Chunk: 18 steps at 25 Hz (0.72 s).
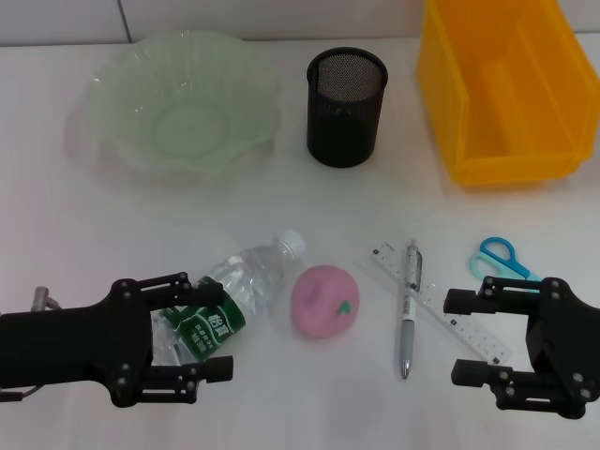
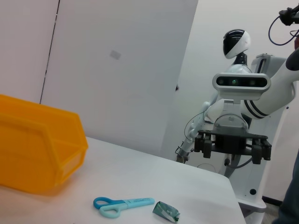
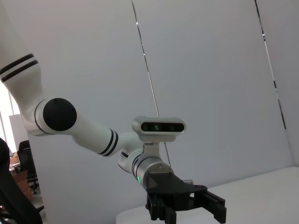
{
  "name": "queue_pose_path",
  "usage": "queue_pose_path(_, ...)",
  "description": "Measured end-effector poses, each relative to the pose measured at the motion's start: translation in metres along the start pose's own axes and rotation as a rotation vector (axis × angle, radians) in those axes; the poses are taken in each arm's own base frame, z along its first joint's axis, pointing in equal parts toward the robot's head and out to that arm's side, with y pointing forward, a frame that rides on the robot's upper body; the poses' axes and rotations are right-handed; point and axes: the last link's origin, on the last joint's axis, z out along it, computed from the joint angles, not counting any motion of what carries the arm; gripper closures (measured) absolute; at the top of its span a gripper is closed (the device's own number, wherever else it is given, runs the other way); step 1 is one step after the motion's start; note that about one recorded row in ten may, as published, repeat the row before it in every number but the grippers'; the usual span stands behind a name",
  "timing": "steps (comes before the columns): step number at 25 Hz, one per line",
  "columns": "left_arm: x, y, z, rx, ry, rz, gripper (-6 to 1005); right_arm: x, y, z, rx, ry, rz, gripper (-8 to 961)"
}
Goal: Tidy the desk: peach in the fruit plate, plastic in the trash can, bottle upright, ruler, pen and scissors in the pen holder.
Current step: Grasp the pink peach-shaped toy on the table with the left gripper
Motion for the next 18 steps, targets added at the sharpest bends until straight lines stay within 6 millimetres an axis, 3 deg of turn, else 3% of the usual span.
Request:
queue_pose_path(12,0.002,0.000,0.001,-0.009,0.006,-0.010,211,0.001,0.002,-0.002,0.002,-0.003,0.006,312)
queue_pose_path(17,0.014,-0.006,-0.001,-0.011,-0.006,-0.051,221,0.002,0.004,-0.005,0.008,-0.003,0.011,312)
queue_pose_path(18,0.026,-0.013,-0.004,-0.006,-0.033,-0.072,223,0.002,0.004,-0.005,0.008,-0.003,0.011,312)
